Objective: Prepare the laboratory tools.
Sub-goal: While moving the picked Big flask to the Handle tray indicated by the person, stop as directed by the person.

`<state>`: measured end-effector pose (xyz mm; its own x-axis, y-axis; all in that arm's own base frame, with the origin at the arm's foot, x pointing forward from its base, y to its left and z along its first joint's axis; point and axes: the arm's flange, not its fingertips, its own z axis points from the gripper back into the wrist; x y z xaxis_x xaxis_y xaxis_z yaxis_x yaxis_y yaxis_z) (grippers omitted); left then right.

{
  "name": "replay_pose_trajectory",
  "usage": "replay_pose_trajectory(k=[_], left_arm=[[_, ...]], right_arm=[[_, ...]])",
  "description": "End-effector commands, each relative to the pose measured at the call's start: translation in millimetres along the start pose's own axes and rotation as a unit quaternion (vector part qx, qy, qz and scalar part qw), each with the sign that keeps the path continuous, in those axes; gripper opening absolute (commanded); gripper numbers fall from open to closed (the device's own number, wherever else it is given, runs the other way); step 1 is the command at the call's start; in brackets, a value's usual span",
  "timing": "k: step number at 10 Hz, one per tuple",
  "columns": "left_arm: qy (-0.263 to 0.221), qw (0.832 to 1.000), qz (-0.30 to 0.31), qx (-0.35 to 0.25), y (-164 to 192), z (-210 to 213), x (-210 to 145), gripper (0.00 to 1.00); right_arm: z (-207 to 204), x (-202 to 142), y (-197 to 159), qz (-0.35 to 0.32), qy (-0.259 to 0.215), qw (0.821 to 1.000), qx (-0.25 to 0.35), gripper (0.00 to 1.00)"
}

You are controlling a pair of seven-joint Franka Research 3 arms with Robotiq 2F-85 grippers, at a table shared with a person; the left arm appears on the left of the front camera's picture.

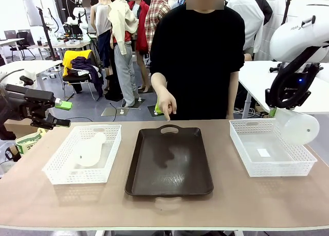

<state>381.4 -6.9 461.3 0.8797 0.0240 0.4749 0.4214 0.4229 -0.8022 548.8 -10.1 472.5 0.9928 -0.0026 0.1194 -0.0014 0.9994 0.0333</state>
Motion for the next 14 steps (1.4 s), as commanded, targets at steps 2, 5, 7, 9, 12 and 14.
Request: replay_pose_trajectory(k=[2, 5, 7, 9, 12, 14], left_arm=[[-0.004, 1.0, 0.0, -0.009, -0.3, 1.0, 0.7, 1.0], [-0.004, 1.0, 0.0, -0.009, -0.3, 1.0, 0.7, 1.0], [-0.004, 1.0, 0.0, -0.009, -0.3, 1.0, 0.7, 1.0], [-0.004, 1.0, 0.0, -0.009, -0.3, 1.0, 0.7, 1.0], [-0.004, 1.0, 0.0, -0.009, -0.3, 1.0, 0.7, 1.0], [-0.004, 1.0, 0.0, -0.009, -0.3, 1.0, 0.7, 1.0]], right_arm=[[-3.8, -7.8, 1.9, 0.013, -0.012, 1.0, -0.003, 0.0], [-1.5, -0.6, 0.6, 0.001, 0.0, 1.0, 0.0, 0.0], [-1.5, -0.6, 0.6, 0.001, 0.0, 1.0, 0.0, 0.0], [-1.5, -0.6, 0.6, 0.001, 0.0, 1.0, 0.0, 0.0], [24.3, -13.0, 17.3, -0.002, -0.021, 1.0, -0.008, 0.0], [55.4, -25.0, 48.5, 0.002, -0.036, 0.999, 0.009, 0.0]])
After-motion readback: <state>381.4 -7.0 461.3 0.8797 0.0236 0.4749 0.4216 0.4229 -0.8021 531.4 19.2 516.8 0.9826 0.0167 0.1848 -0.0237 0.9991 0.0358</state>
